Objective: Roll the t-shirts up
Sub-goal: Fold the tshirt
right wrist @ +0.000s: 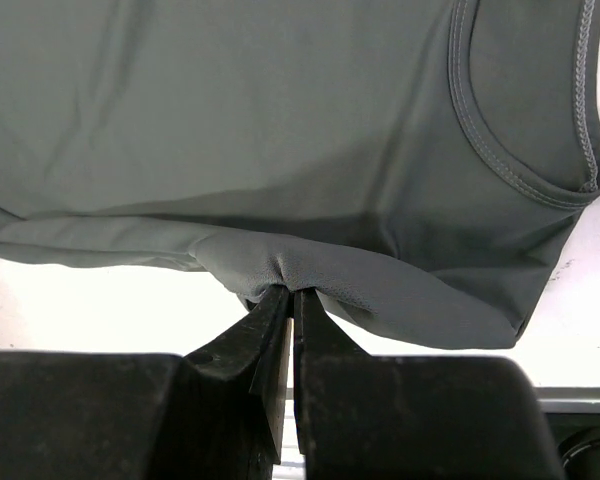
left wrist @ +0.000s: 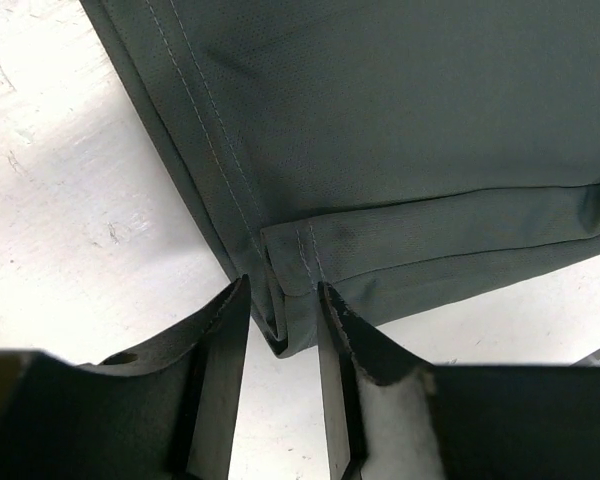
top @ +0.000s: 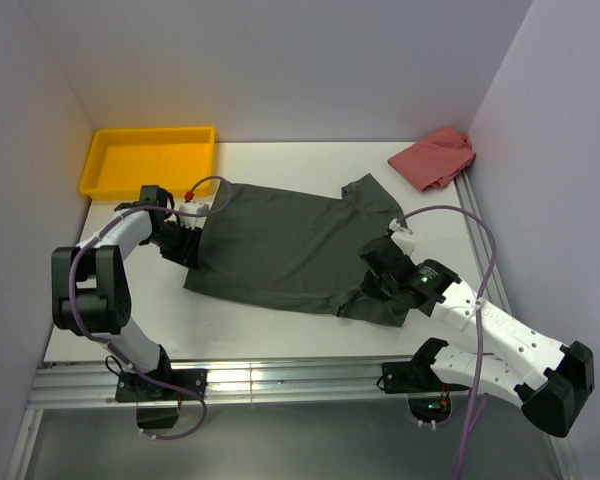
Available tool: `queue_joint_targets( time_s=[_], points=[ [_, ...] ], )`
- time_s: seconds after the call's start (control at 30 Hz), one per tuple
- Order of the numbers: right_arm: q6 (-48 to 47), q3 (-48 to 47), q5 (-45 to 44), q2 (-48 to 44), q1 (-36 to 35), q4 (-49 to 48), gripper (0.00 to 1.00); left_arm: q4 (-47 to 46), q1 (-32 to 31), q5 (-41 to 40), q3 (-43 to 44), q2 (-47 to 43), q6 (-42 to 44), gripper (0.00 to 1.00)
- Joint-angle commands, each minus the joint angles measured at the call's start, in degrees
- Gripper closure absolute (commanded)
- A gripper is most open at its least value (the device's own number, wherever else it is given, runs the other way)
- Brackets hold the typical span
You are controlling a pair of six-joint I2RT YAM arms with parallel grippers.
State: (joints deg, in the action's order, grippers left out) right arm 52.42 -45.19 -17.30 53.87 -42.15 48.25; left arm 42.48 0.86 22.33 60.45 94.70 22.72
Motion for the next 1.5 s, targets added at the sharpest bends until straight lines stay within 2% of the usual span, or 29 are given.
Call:
queue_joint_targets(
  time_s=[0.0, 0.63, 0.9, 1.47],
  points=[
    [-0.74, 0.63, -0.19, -0.96, 0.32, -2.19, 0.94, -0.29, -0.34, 0.26, 1.78, -2.84, -0.22, 0.61],
    [-1.10, 1.33, -0.10, -0.96, 0.32, -2.99, 0.94, 0.68, -0.42, 1.40, -3.32, -1.71, 1.80, 0.63],
    [-1.18, 1.60, -0.10, -0.78, 0.32, -3.34, 0.94, 0.24, -2.62, 1.58, -4.46, -1.36, 1.63, 0.66],
    [-1.54, 1.51, 0.07, -0.78, 0.40, -3.60, 0.95, -1.96, -2.80, -2.64, -5.87, -2.32, 0.84, 0.69]
  ],
)
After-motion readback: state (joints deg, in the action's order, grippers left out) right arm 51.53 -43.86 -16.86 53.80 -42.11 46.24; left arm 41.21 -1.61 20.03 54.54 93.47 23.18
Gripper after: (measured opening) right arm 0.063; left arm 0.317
